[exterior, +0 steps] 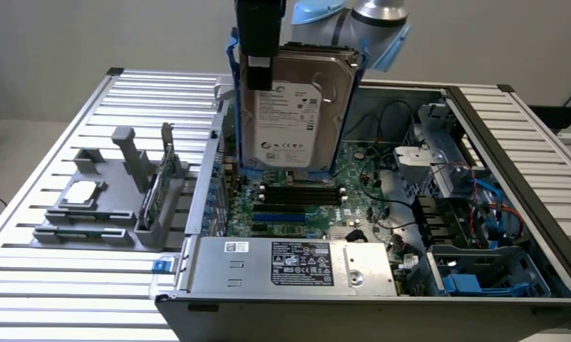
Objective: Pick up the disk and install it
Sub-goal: 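Pick up the disk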
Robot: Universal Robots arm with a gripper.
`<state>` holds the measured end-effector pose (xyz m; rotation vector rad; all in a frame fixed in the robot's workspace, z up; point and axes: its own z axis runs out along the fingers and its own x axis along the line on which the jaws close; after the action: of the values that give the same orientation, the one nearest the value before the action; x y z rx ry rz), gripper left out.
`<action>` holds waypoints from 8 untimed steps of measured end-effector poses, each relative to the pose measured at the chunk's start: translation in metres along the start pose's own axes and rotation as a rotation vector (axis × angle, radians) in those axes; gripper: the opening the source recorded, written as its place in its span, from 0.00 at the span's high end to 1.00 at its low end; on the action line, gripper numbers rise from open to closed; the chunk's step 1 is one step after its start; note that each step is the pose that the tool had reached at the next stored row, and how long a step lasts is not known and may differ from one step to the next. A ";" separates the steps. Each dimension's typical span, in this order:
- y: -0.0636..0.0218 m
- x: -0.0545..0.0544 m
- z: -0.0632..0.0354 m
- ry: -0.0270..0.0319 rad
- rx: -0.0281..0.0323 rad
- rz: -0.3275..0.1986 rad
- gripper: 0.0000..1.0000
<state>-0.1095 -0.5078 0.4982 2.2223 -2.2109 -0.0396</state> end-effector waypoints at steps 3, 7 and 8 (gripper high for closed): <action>-0.0111 0.007 0.0010 0.0001 0.0000 0.000 0.67; -0.0260 0.016 0.0025 0.0000 0.0000 0.000 0.67; -0.0297 0.018 0.0028 0.0001 0.0000 0.000 0.67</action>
<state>-0.0798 -0.5254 0.4945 2.2222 -2.2107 -0.0395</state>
